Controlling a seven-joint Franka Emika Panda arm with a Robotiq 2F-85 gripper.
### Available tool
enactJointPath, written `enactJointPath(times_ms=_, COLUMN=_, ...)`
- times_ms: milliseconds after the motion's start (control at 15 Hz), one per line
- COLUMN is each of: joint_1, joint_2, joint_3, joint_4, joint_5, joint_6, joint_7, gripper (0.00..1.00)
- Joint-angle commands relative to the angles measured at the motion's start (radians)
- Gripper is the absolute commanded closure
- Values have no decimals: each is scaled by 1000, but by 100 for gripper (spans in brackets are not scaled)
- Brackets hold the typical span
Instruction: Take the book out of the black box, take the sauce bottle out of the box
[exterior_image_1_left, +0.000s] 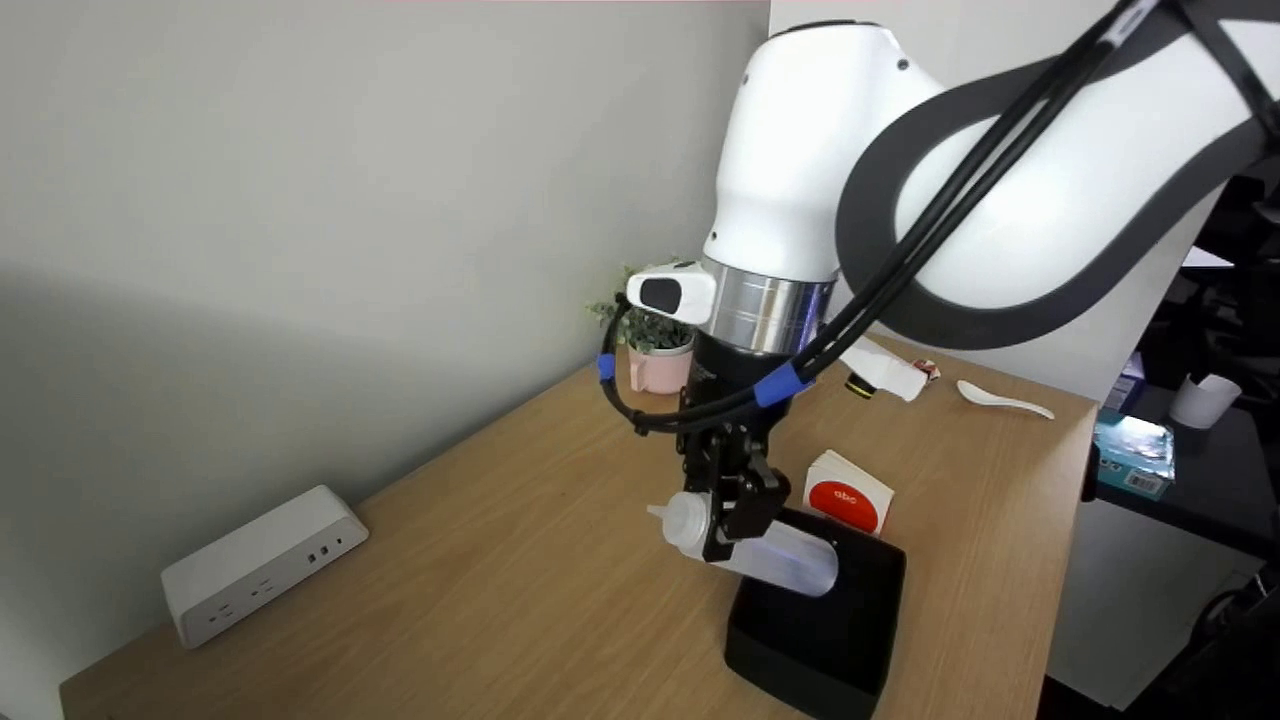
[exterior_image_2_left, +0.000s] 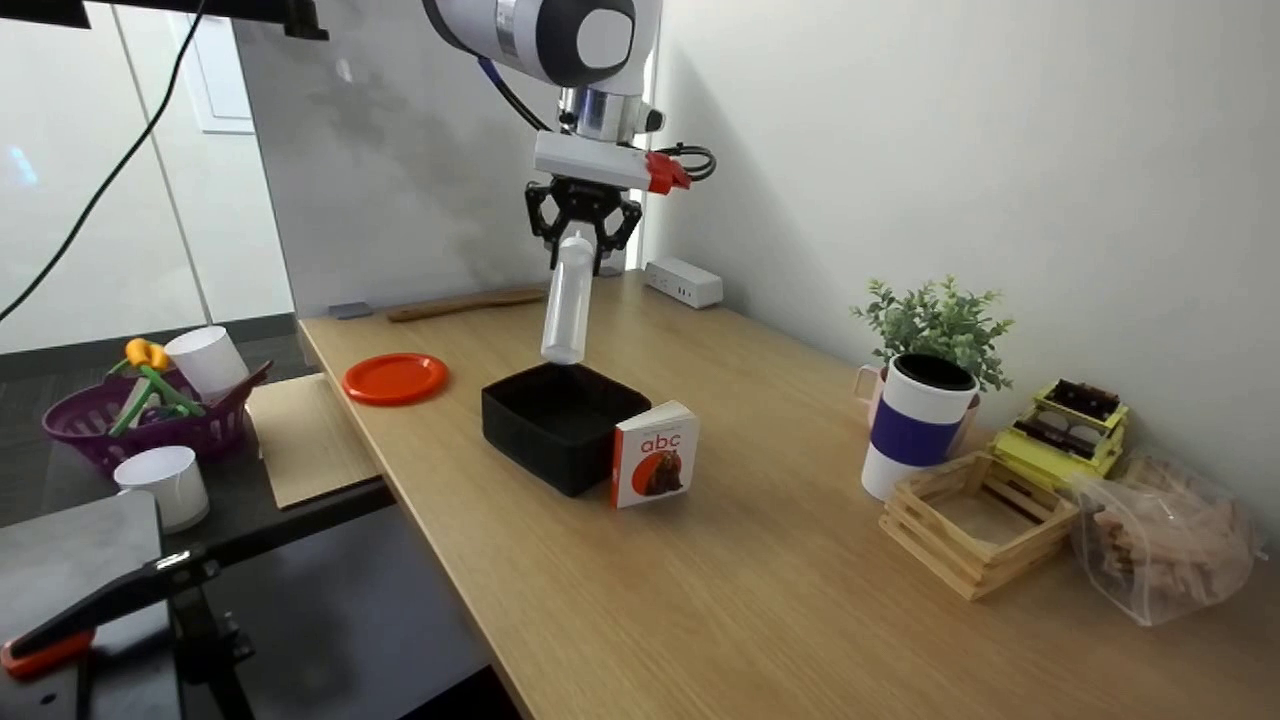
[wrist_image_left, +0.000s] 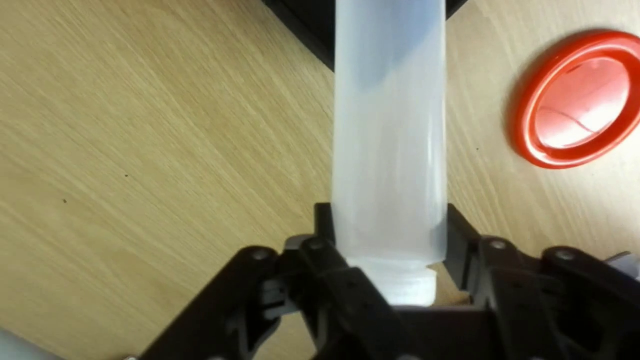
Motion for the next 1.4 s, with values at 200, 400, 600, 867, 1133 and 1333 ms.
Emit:
enactJointPath(times_ms=200, joint_1=-186, joint_2=-120, joint_3=104, joint_4=-251, joint_5=275, joint_6=357, joint_7=-47, gripper=72)
enactJointPath(times_ms=400, joint_1=-296, joint_2=-104, joint_3=228, joint_4=-294, joint_5=417, joint_6=559, joint_7=-103, gripper=72)
enactJointPath(times_ms=600, joint_1=-377, joint_2=-51, joint_3=361, joint_4=-298, joint_5=487, joint_6=765, joint_7=-236, gripper=72)
enactJointPath(times_ms=867, joint_1=-409, joint_2=59, joint_3=454, joint_4=-267, joint_5=386, joint_6=929, joint_7=-300, gripper=72)
enactJointPath(times_ms=1133, joint_1=-410, joint_2=223, joint_3=482, joint_4=-192, joint_5=224, joint_6=1029, joint_7=-310, gripper=72)
enactJointPath(times_ms=1333, joint_1=-428, joint_2=351, joint_3=495, joint_4=-69, joint_5=74, joint_6=1009, joint_7=-290, gripper=72)
